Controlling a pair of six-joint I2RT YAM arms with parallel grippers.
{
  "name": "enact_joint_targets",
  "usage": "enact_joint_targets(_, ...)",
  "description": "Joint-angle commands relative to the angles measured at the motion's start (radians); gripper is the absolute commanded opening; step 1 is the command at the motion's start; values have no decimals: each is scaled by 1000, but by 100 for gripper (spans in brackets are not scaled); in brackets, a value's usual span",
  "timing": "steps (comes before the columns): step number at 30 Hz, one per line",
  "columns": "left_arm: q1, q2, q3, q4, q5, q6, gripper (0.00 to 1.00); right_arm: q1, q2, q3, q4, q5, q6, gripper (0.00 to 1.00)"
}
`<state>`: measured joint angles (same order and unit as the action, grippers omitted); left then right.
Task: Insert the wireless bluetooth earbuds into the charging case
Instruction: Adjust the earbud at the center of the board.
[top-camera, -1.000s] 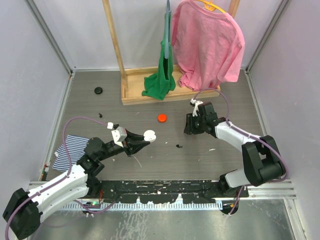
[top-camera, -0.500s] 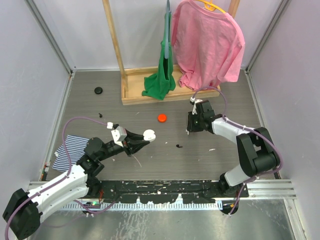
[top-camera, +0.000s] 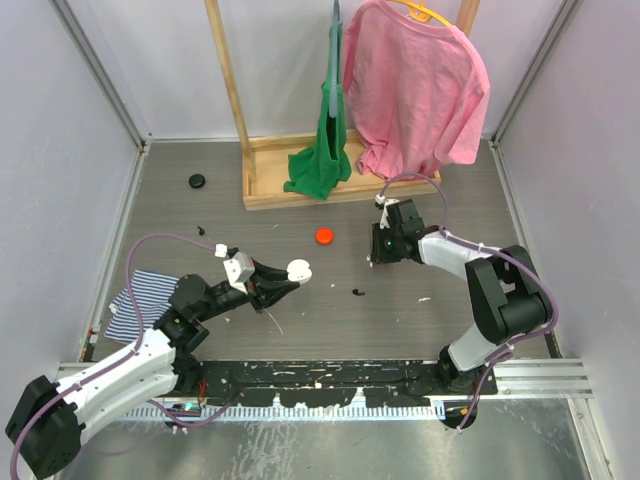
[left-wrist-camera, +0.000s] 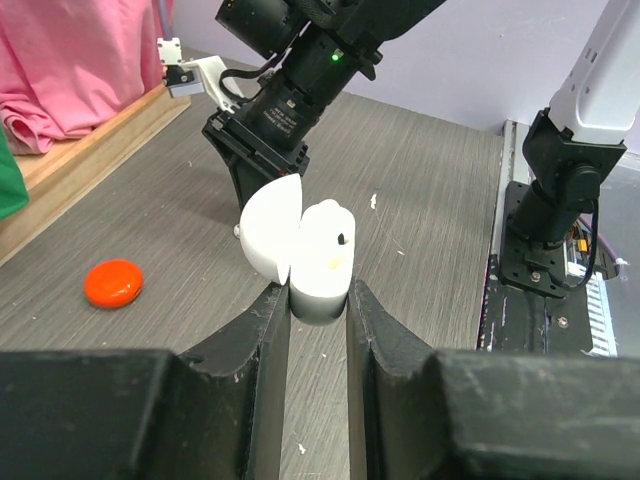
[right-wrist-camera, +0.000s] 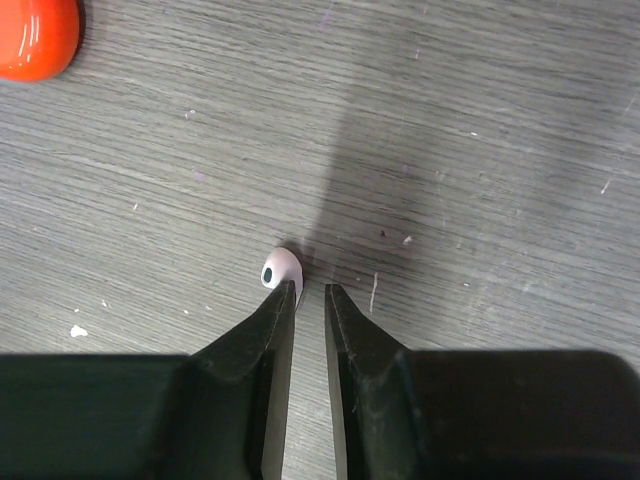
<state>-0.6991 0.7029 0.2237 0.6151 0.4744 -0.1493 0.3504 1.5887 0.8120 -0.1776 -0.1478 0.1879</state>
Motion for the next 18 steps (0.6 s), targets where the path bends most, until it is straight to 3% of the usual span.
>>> enact_joint_targets(1,3,0,23,32,-9,-8,5,4,-61,33,41,-10,6,26)
enact_joint_targets(9,3,0,25,29,-10,-11,5,5,-70,26,86,-26,38,32)
enact_joint_targets(18,3,1,26,28,-8,-11,5,5,-1,27,94,-21,48,32)
